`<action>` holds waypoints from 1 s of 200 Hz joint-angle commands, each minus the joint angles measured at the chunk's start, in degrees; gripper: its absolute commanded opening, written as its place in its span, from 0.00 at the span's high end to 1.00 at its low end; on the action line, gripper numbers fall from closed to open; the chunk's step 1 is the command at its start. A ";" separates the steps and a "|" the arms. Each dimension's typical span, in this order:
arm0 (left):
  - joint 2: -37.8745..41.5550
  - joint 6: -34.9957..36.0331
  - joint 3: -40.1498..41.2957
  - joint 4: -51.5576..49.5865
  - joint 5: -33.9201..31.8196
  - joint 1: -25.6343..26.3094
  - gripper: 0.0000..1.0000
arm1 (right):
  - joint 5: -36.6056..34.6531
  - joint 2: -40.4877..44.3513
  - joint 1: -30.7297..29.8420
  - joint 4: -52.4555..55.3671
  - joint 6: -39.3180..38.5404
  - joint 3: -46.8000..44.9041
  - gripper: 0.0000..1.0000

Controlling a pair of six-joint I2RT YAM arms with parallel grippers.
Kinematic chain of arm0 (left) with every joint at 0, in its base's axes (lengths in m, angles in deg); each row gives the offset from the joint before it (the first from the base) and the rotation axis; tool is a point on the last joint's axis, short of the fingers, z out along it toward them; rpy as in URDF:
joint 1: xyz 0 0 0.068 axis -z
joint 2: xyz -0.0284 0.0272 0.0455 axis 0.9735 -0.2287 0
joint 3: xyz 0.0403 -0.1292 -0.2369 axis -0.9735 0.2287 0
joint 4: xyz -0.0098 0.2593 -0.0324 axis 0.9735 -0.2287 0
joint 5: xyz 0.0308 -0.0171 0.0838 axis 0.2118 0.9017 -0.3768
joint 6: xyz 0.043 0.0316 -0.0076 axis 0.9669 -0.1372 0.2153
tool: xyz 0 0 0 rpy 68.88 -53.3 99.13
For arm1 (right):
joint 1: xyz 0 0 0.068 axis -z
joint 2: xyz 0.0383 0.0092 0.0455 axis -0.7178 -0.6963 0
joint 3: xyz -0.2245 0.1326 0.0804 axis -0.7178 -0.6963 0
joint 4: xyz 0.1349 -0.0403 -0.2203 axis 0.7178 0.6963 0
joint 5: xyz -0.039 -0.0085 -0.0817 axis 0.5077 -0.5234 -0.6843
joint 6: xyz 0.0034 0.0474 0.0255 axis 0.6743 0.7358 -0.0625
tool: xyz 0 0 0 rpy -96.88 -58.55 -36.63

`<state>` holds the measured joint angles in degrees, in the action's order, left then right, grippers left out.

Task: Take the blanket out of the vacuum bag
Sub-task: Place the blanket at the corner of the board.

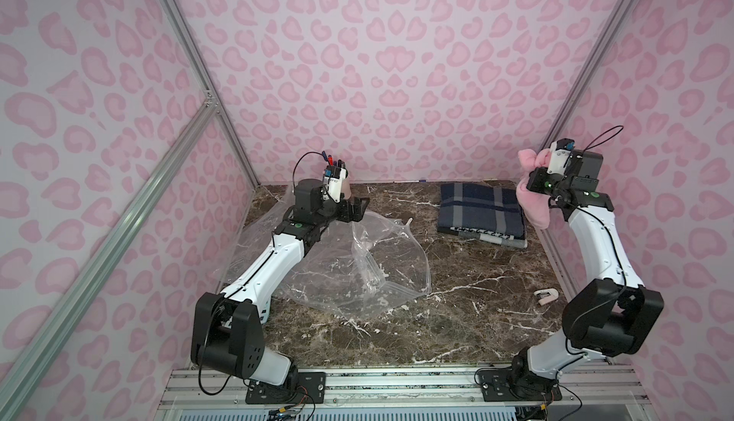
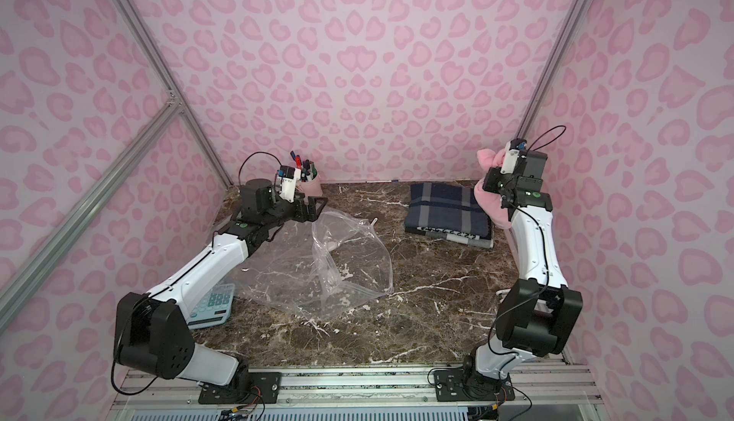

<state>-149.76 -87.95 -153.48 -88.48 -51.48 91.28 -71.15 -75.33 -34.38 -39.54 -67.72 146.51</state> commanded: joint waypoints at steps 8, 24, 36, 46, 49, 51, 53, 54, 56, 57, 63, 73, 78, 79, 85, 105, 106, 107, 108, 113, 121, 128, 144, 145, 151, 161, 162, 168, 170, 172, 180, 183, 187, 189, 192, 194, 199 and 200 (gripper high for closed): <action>-0.87 6.45 -1.31 -9.11 20.92 -0.11 0.03 | 0.86 -2.52 -1.51 -1.97 -0.51 2.28 1.00; -1.21 8.97 -0.85 -12.22 23.50 -0.09 0.03 | 0.29 -3.91 -2.77 -2.32 -0.65 2.35 1.00; -1.43 10.63 -0.41 -14.03 24.61 -0.10 0.03 | -1.78 -4.85 -4.28 -2.68 -1.55 2.14 1.00; -1.30 11.39 -0.05 -14.69 24.84 -0.13 0.03 | -3.53 -6.01 -5.39 -2.55 -2.12 2.37 1.00; -1.22 11.57 0.06 -14.80 24.92 -0.17 0.03 | -3.88 -6.31 -5.68 -2.51 -2.17 2.46 1.00; -1.15 11.69 0.12 -14.83 24.95 -0.15 0.03 | -4.15 -6.51 -5.86 -2.50 -2.20 2.54 1.00; -1.09 11.79 0.16 -14.90 24.93 -0.13 0.03 | -4.37 -6.72 -6.04 -2.46 -2.25 2.61 1.00; -1.06 11.81 0.17 -14.92 24.98 -0.11 0.03 | -4.49 -6.84 -6.12 -2.44 -2.21 2.64 1.00; -0.98 11.84 0.20 -14.92 25.01 -0.09 0.03 | -4.70 -7.04 -6.23 -2.42 -2.21 2.70 1.00; -0.88 11.92 0.19 -14.93 25.01 -0.13 0.03 | -4.83 -7.14 -6.27 -2.42 -2.19 2.72 1.00; -0.67 12.10 0.23 -14.93 24.93 -0.09 0.03 | -5.33 -7.75 -6.70 -2.37 -2.33 2.92 1.00; -0.23 12.30 0.10 -15.00 24.93 -0.16 0.03 | -5.99 -8.63 -7.20 -2.12 -2.69 3.46 1.00; -0.14 12.43 -0.07 -15.08 24.84 -0.09 0.03 | -6.26 -9.07 -7.41 -1.91 -2.71 3.88 1.00; -0.11 12.48 -0.08 -15.09 24.84 -0.09 0.03 | -6.27 -9.12 -7.42 -1.86 -2.71 3.97 1.00; 0.01 12.50 -0.25 -15.10 24.78 -0.14 0.03 | -6.37 -9.60 -7.67 -1.65 -2.98 4.48 1.00; -0.05 12.50 -0.44 -15.11 23.30 -0.16 0.03 | -6.27 -11.27 -8.05 -0.54 -3.23 6.50 1.00; -0.06 12.51 -0.40 -15.11 23.19 -0.17 0.03 | -6.23 -11.36 -8.10 -0.47 -3.23 6.60 1.00; -0.06 12.52 -0.37 -15.10 23.09 -0.13 0.03 | -6.22 -11.45 -8.12 -0.39 -3.27 6.70 1.00; -0.07 12.48 -0.36 -15.10 23.04 -0.11 0.03 | -6.16 -11.53 -8.09 -0.35 -3.25 6.74 1.00; -0.22 12.52 -0.39 -15.15 22.71 -0.13 0.03 | -6.20 -11.97 -8.22 -0.04 -3.23 7.22 1.00; -0.45 12.23 -0.26 -15.17 22.00 -0.10 0.03 | -6.12 -12.59 -8.39 0.42 -3.23 7.78 1.00; -0.67 12.17 -0.26 -15.32 21.54 -0.12 0.03 | -6.19 -13.12 -8.56 0.65 -3.27 8.08 1.00; -1.11 12.31 -0.57 -15.84 21.42 -0.10 0.03 | -6.37 -14.21 -8.74 1.07 -3.41 8.41 1.00; -1.12 12.33 -0.59 -15.87 21.42 -0.14 0.03 | -6.37 -14.28 -8.75 1.13 -3.41 8.43 1.00; -1.11 12.27 -0.68 -15.98 21.42 -0.10 0.03 | -6.77 -14.62 -8.76 1.61 -3.47 8.74 1.00; -0.97 12.32 -0.77 -16.01 21.41 -0.14 0.03 | -7.94 -14.87 -8.75 2.39 -3.45 9.53 1.00; -0.96 12.29 -0.74 -16.00 21.41 -0.12 0.03 | -7.99 -14.87 -8.71 2.40 -3.47 9.57 1.00; -0.89 12.45 -0.72 -16.06 21.39 -0.09 0.03 | -8.59 -14.75 -8.71 2.42 -3.56 9.72 1.00; -0.87 12.44 -0.73 -16.07 21.34 -0.16 0.03 | -8.77 -14.67 -8.68 2.42 -3.62 9.81 1.00; -0.86 12.51 -0.71 -16.07 21.33 -0.15 0.03 | -9.11 -14.58 -8.68 2.31 -3.64 9.85 1.00; -0.90 12.70 -0.59 -16.07 21.17 -0.15 0.03 | -10.51 -14.22 -8.66 2.29 -3.56 10.26 1.00; -0.96 12.70 -0.47 -16.07 21.11 -0.10 0.03 | -10.89 -14.13 -8.61 2.38 -3.48 10.47 1.00; -1.03 12.71 -0.44 -16.04 21.06 -0.14 0.03 | -11.29 -13.88 -8.41 2.42 -3.50 10.75 1.00; -1.10 12.77 -0.44 -16.04 21.02 -0.10 0.03 | -11.41 -13.79 -8.28 2.46 -3.50 10.86 1.00; -1.18 12.78 -0.32 -15.95 20.92 -0.09 0.03 | -11.59 -13.67 -8.11 2.53 -3.49 11.06 1.00; -1.20 12.72 -0.28 -15.91 20.94 -0.15 0.03 | -11.65 -13.58 -7.96 2.69 -3.49 11.26 1.00; -1.41 12.75 -0.26 -15.86 20.90 -0.10 0.03 | -11.73 -13.28 -7.54 3.04 -3.45 11.67 1.00; -1.44 12.72 -0.26 -15.83 20.89 -0.14 0.03 | -11.74 -13.20 -7.45 3.08 -3.43 11.73 1.00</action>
<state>-150.73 -76.19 -153.78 -104.04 -30.30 91.26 -79.78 -89.88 -42.78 -36.53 -70.74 156.43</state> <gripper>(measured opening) 0.967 0.105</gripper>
